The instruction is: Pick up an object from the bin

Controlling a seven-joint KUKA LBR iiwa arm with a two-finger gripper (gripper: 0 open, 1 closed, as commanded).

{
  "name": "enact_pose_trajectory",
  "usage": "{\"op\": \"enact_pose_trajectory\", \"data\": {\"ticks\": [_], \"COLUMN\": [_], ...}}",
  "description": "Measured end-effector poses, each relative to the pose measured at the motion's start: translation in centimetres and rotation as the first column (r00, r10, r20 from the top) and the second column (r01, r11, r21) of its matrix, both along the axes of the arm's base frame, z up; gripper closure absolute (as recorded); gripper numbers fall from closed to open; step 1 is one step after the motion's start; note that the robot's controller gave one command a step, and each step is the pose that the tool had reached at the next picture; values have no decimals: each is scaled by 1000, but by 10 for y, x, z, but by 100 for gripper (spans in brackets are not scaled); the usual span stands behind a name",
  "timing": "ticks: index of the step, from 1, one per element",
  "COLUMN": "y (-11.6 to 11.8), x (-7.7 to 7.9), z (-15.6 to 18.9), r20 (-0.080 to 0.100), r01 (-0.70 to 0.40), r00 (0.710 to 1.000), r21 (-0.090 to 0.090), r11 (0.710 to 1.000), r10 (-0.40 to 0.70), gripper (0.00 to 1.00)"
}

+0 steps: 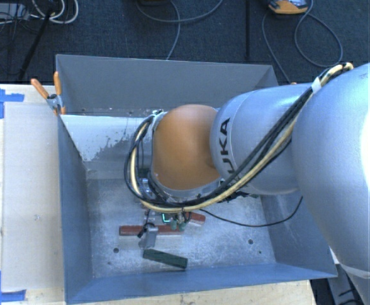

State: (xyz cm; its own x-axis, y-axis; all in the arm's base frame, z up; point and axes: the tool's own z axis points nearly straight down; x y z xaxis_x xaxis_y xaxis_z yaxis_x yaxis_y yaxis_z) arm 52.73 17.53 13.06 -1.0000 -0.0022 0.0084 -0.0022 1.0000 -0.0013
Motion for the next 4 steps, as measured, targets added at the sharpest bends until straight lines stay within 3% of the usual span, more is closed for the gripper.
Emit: {"op": "enact_pose_trajectory", "data": {"ticks": [1,2,3,4], "y": [-51,-48,-49,-43], "x": [20,22,16,-10], "z": [-60,-55,35,99], "r20": [4,10,15,14], "r01": [-72,-72,-92,-112], "r00": [997,997,996,994], "r21": [0,2,2,2], "r11": [997,997,996,994], "r10": [72,72,92,112], "gripper": [0,100,100,100]}}
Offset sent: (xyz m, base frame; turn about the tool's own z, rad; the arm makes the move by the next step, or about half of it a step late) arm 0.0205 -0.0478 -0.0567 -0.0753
